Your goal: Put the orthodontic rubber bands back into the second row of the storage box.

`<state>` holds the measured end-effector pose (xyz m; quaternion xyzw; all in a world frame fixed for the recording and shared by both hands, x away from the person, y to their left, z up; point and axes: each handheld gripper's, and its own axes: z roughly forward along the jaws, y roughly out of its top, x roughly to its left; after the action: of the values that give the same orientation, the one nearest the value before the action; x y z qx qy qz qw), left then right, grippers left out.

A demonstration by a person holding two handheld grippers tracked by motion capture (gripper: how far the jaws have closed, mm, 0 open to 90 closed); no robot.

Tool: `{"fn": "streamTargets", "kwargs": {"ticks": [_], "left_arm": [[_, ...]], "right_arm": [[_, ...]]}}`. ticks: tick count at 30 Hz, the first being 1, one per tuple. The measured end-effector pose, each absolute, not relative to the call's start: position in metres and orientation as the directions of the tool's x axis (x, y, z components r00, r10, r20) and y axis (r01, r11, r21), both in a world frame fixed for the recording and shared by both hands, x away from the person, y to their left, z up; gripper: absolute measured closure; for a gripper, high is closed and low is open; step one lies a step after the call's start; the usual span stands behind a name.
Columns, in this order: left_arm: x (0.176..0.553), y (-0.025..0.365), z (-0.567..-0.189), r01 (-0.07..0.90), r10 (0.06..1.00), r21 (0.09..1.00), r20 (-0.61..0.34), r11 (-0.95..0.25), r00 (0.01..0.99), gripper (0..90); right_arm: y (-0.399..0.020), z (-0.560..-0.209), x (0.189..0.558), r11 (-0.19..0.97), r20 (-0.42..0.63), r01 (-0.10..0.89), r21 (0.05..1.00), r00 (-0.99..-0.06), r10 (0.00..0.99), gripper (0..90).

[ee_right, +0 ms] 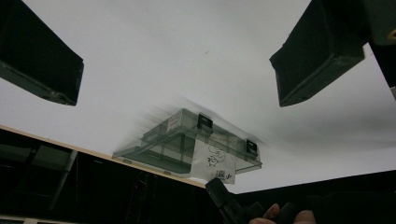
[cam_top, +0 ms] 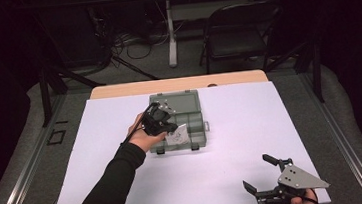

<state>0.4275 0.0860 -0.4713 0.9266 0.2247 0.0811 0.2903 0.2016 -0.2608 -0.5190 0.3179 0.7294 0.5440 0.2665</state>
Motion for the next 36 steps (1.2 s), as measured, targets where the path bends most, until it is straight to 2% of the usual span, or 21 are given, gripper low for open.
{"fn": "streamTargets", "kwargs": {"ticks": [13, 21, 25, 36], "left_arm": [[0.428, 0.088, -0.471, 0.385, 0.484, 0.568, 0.027, -0.728, 0.875, 80.4], [0.429, 0.092, -0.467, 0.412, 0.537, 0.583, 0.05, -0.7, 0.842, 60.1], [0.43, 0.093, -0.465, 0.42, 0.556, 0.59, 0.06, -0.69, 0.829, 53.5], [0.429, 0.096, -0.461, 0.435, 0.592, 0.609, 0.072, -0.664, 0.803, 47.8]], "right_arm": [[-0.261, -0.519, 0.202, 0.207, -0.045, 0.173, 0.963, -0.656, 0.753, 0.8], [-0.261, -0.519, 0.202, 0.208, -0.045, 0.173, 0.963, -0.656, 0.753, 0.8], [-0.26, -0.519, 0.202, 0.206, -0.045, 0.172, 0.963, -0.654, 0.755, 0.8], [-0.261, -0.519, 0.202, 0.207, -0.044, 0.173, 0.963, -0.654, 0.755, 0.8]]}}
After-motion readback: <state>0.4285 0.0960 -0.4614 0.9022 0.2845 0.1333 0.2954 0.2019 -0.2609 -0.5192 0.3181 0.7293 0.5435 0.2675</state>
